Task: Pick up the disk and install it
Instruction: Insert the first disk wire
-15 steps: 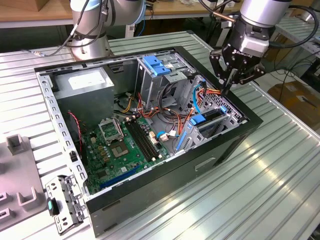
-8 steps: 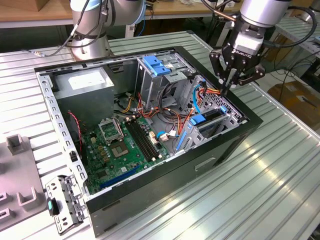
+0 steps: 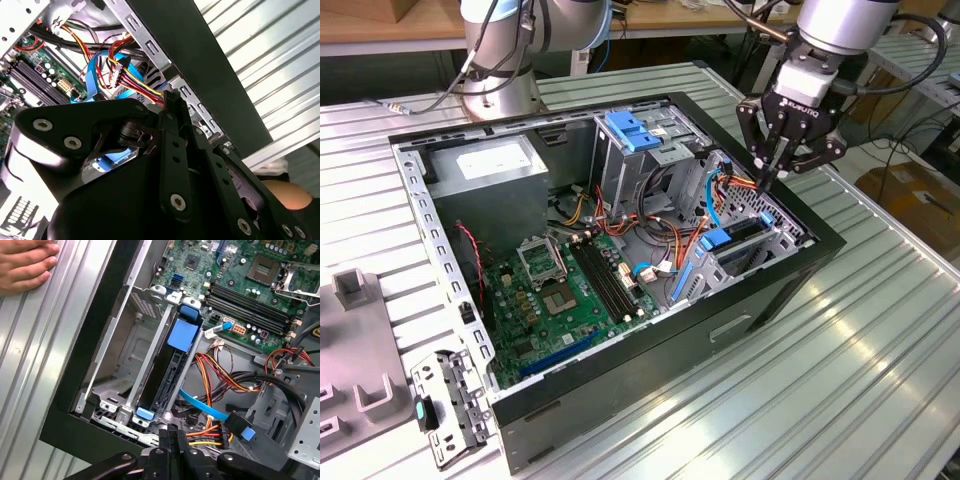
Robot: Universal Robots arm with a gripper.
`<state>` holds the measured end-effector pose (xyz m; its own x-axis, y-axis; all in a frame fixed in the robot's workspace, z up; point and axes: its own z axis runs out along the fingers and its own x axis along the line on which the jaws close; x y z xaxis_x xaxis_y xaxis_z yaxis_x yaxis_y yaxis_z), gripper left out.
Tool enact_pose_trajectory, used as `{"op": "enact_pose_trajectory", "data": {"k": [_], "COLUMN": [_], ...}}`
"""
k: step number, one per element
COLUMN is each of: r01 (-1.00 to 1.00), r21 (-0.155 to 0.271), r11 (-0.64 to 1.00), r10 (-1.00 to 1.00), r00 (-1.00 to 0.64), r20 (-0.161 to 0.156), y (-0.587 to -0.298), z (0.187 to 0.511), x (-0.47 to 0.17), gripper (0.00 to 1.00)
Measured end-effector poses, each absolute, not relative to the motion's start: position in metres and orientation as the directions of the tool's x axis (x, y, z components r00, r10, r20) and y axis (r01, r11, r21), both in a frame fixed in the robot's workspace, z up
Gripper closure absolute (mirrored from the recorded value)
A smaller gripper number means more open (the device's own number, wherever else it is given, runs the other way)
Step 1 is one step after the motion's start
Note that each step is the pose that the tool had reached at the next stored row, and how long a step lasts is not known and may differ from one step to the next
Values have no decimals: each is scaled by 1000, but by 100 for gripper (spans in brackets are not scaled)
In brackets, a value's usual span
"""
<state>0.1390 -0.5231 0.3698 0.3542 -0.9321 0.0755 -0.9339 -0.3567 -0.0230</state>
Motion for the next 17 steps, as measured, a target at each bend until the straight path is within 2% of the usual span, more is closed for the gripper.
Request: {"op": "enact_pose_trajectory", "data": {"k": [17], "r01": [-994], "r21": [-23], "r11": [-110], "r10": [-991], "r00": [108], "r20": [76], "y": [-523], "z": [368], "x": [132], "gripper": [84]}}
